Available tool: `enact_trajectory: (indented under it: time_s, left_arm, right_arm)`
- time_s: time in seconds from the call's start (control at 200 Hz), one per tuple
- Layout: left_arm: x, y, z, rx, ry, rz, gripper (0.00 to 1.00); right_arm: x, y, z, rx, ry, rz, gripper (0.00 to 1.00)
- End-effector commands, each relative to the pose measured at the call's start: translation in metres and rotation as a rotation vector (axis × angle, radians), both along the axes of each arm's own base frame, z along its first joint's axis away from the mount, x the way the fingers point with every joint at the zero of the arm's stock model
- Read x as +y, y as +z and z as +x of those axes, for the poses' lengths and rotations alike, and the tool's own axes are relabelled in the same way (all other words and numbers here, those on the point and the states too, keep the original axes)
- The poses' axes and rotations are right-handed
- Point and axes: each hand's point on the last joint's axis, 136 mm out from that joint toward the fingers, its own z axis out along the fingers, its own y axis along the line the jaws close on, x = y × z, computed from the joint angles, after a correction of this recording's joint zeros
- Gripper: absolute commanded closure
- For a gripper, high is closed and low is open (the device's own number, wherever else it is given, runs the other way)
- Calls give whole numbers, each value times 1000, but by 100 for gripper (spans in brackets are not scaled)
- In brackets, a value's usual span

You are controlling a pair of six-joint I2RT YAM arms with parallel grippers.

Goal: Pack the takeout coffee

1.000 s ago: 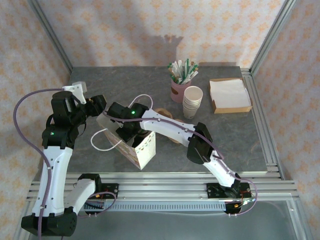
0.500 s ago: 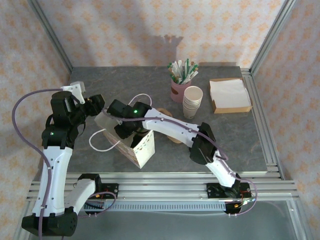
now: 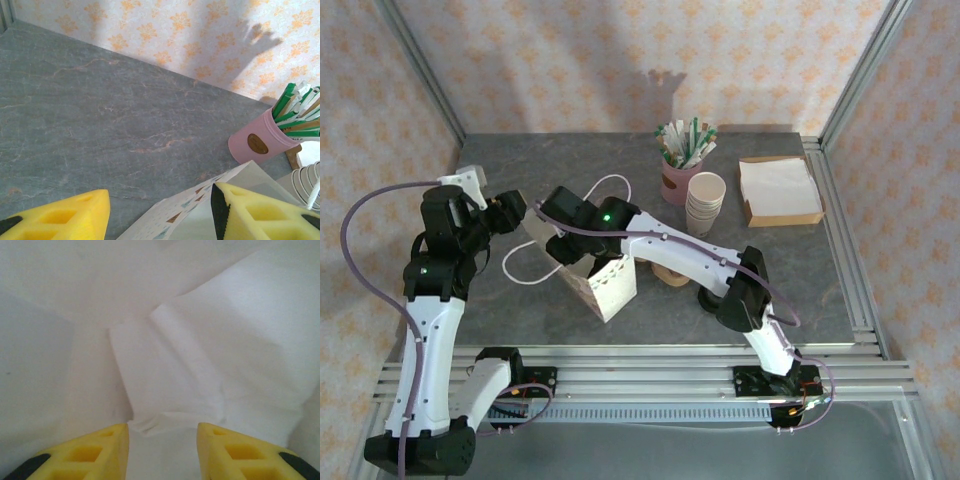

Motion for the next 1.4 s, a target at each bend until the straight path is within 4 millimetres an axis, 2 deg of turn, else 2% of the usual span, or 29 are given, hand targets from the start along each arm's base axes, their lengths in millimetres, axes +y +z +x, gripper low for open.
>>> enact_trajectory:
  time_s: [0.0, 0.225, 0.455, 0.611, 0.866, 0.976, 1.036, 1.131, 1.216, 1.311, 1.391]
  left_arm:
    - [3, 5, 1, -19, 15, -2, 43]
    - [3, 3, 2, -9, 14, -4, 43]
    - [-6, 5, 5, -23, -39, -22, 41]
    - [-20, 7, 6, -36, -120, -53, 41]
    - [-29, 14, 5, -76, -170, -73, 42]
    - [-30, 14, 5, -82, -174, -74, 42]
    - [-28, 14, 5, -87, -161, -72, 41]
    - [-22, 15, 5, -109, -123, -67, 31]
    - [-10, 15, 4, -134, -48, -61, 25]
    - [2, 19, 0, -177, 21, -26, 17]
    - [20, 20, -4, -220, 125, -8, 11]
  right_arm:
    - [-2, 8, 0, -24, -25, 9, 61]
    - [-2, 33, 4, -71, -38, 67, 59]
    - [-16, 59, 11, -139, -83, 72, 54]
    - [-24, 87, 9, -166, -92, 129, 51]
    - [-35, 128, 1, -212, -78, 227, 49]
    - [-49, 147, 1, -267, -90, 247, 49]
    - [-61, 159, 3, -319, -111, 251, 48]
    - [-92, 180, 13, -452, -170, 234, 46]
    - [-134, 201, 24, -571, -273, 242, 33]
    - [-188, 221, 33, -693, -411, 271, 28]
    - [-239, 228, 40, -816, -556, 258, 24]
